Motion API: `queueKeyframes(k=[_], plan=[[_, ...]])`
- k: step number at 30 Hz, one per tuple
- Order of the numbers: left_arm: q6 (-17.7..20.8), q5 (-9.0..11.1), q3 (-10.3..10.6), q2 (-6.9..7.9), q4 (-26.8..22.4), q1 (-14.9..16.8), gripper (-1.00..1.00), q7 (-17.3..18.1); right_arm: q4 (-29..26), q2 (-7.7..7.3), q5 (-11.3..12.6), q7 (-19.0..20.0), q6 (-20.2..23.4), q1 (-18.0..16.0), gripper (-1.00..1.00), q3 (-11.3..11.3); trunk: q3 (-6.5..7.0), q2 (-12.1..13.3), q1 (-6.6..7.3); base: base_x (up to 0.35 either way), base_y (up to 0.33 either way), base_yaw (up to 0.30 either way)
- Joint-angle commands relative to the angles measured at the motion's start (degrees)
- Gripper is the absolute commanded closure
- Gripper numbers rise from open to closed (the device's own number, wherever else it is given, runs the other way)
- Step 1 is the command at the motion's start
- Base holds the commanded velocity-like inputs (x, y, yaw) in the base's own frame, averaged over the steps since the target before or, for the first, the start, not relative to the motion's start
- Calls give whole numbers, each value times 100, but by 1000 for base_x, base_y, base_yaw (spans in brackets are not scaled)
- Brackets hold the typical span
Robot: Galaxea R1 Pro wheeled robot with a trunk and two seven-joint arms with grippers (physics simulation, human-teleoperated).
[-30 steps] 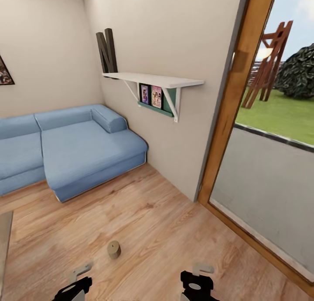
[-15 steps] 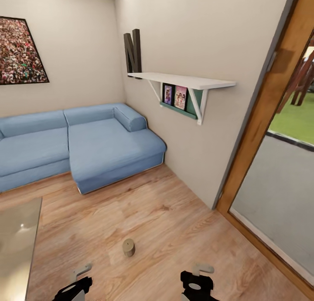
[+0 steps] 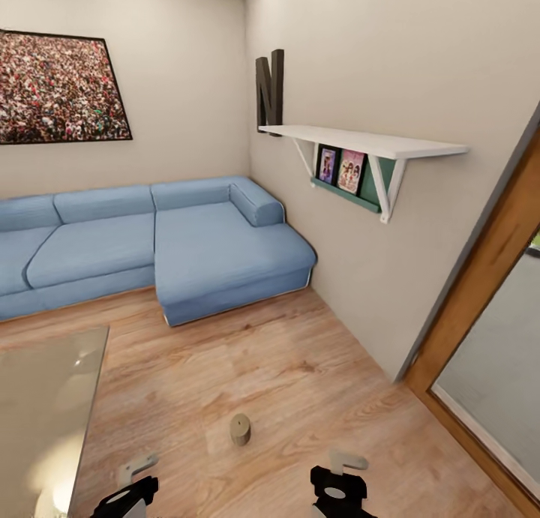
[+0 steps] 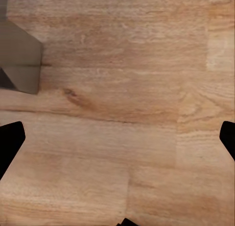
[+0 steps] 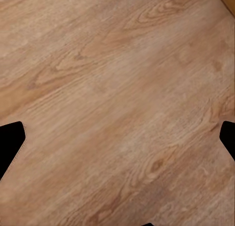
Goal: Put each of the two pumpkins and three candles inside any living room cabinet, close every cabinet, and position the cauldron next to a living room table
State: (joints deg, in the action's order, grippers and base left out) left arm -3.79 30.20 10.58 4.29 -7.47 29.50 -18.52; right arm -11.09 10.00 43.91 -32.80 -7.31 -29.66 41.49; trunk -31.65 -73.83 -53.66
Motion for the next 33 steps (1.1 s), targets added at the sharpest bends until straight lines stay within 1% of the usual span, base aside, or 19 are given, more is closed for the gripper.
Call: queueKeyframes(k=[1,23,33], plan=[[-17,56,49,1,0,3,-100,-20,2,0,61,-20,-34,-4,-100,43,-5,-3,-1,132,-100,286],[-17,56,50,1,0,3,-100,-20,2,0,57,0,-34,-4,-100,43,-5,-3,-1,136,-109,268],[-17,56,54,1,0,3,-100,-20,2,0,56,2,-34,-4,-100,45,-5,-3,-1,137,-18,35]])
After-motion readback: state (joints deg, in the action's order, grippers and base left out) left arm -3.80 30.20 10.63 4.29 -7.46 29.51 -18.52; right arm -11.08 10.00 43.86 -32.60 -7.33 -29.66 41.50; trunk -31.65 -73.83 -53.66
